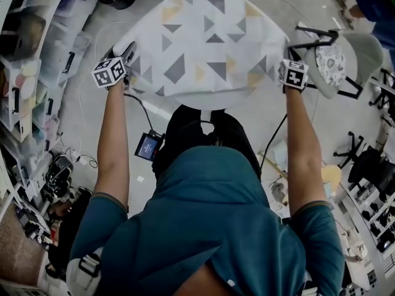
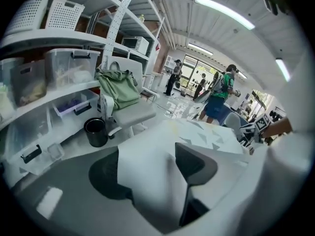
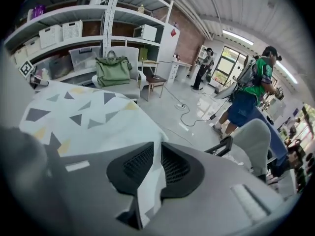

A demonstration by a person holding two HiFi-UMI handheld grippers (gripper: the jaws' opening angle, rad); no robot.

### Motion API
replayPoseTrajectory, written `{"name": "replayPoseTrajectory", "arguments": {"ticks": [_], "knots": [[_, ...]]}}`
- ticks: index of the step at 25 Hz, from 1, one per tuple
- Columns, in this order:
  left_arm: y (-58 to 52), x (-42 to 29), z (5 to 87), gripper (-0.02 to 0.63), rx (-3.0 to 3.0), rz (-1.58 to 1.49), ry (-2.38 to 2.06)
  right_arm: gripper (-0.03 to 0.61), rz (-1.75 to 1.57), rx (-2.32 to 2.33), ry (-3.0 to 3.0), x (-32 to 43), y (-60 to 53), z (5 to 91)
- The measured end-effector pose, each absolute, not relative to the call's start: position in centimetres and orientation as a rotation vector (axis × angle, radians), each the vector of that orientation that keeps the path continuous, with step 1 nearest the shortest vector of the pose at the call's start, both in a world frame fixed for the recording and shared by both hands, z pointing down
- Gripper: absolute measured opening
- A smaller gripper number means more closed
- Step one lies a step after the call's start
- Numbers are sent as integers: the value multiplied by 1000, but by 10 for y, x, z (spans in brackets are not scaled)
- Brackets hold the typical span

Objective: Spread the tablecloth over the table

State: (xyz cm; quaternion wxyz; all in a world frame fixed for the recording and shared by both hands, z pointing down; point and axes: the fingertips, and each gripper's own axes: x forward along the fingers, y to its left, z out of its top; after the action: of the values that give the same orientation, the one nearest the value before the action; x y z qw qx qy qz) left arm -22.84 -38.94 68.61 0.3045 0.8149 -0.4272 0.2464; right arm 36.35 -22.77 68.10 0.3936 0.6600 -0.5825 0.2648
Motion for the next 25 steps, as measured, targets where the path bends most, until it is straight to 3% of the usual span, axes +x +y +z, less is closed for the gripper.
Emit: {"name": "replayPoseTrajectory", "arguments": {"ticks": [3,11,17,25], "knots": [[-363,-244,704,282,2084,579,-1153,47,785,1696,-1535,361,-194,697],[-280,-298,737,282,1858,430,-1253,219,1257,1507,-1851,349,-100,729],[-220,-314,747,276,1768,356,-1319,268,878,852,-1805,353,-39,765],[-188,-316,738,311,1632,48,-1536,282,629,1010,-1887,340,-83,788]]}}
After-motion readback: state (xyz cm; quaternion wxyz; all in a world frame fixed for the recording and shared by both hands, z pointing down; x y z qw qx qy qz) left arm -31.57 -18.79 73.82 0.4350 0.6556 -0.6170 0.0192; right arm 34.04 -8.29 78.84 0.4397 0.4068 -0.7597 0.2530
